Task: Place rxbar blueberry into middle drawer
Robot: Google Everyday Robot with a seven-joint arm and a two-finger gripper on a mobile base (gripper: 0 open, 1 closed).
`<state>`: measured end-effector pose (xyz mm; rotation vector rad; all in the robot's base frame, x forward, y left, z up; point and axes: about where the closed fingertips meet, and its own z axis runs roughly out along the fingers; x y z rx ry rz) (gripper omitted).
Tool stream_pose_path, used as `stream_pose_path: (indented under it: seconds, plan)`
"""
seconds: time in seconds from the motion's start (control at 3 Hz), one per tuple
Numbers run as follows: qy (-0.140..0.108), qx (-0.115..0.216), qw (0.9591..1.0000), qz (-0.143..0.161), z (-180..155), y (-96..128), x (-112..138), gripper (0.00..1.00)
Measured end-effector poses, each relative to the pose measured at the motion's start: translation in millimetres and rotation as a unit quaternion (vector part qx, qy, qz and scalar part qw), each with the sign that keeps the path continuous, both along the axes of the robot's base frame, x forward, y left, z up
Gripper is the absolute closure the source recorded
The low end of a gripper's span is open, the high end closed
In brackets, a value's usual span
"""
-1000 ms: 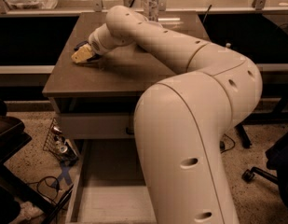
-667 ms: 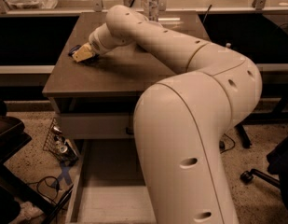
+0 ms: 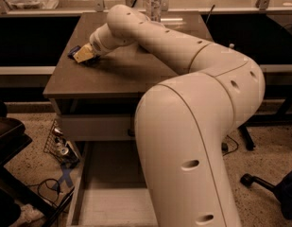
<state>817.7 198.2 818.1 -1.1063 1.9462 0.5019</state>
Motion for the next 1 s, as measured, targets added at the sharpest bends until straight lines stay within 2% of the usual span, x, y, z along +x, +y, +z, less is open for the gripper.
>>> stream_pose_path:
  seconds: [1.0]
  plan:
    - [0.000, 0.000, 1.0000, 0.000, 0.1, -0.1, 0.0, 1.00]
